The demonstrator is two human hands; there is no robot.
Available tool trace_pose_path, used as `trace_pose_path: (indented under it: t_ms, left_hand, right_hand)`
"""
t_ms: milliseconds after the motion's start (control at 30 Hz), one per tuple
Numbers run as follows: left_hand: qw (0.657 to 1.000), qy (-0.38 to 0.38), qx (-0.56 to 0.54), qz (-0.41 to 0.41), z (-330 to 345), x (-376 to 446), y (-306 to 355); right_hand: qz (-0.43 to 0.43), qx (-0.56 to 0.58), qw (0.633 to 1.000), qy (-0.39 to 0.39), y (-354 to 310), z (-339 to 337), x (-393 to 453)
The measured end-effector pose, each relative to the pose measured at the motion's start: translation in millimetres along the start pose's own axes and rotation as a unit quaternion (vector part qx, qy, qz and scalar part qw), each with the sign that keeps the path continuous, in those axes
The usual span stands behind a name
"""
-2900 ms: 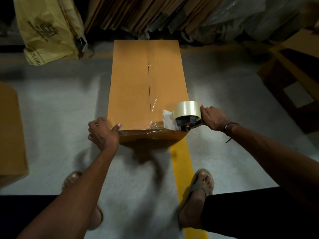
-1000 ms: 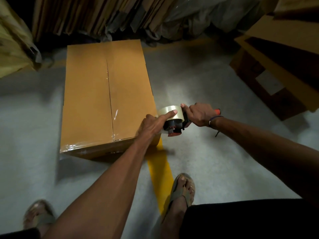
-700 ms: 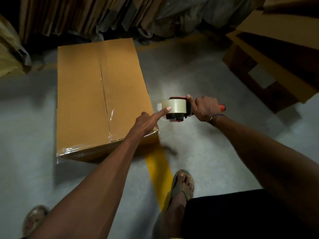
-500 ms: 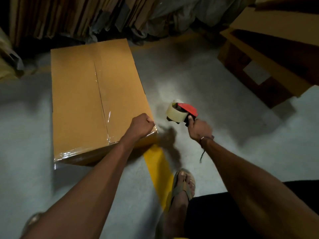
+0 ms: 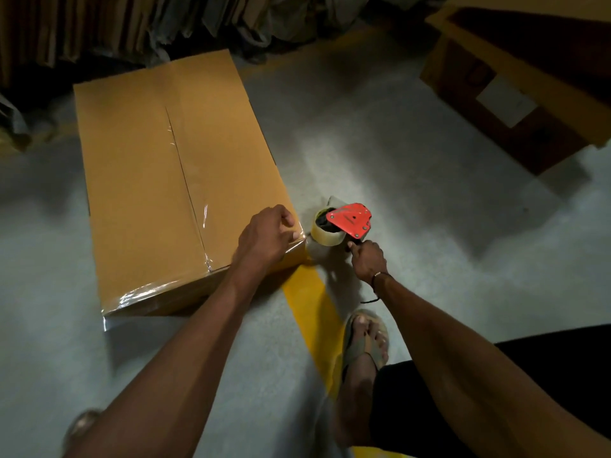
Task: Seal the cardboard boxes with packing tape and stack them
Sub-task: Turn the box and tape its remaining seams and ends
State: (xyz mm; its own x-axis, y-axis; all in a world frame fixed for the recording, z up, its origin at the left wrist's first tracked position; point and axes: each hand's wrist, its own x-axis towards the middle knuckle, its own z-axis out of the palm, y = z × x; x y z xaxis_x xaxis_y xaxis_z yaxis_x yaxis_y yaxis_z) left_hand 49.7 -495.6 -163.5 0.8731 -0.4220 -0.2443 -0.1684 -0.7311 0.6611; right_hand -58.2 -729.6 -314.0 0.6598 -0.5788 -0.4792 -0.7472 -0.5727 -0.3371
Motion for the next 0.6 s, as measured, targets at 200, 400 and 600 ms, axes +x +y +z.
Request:
trace_pose_path:
  t_ms: [200, 400, 600]
  left_hand:
    - [0.999, 0.015, -0.012, 0.032, -4.8, -0.8, -8.5]
    - [0.996, 0.002, -0.054, 0.075, -16.8, -12.0, -13.4]
    - [0.994, 0.052, -0.020, 0.091, -48.2, -41.2, -47.1]
  right_hand:
    - [-0.007, 0.067, 0.996, -0.050, 4.9, 7.6, -10.2]
    - [0.013, 0.107, 0.994, -0.009, -28.3, -38.6, -31.5]
    - [-0.197, 0.218, 0.946, 0.137, -112.4, -78.4, -47.0]
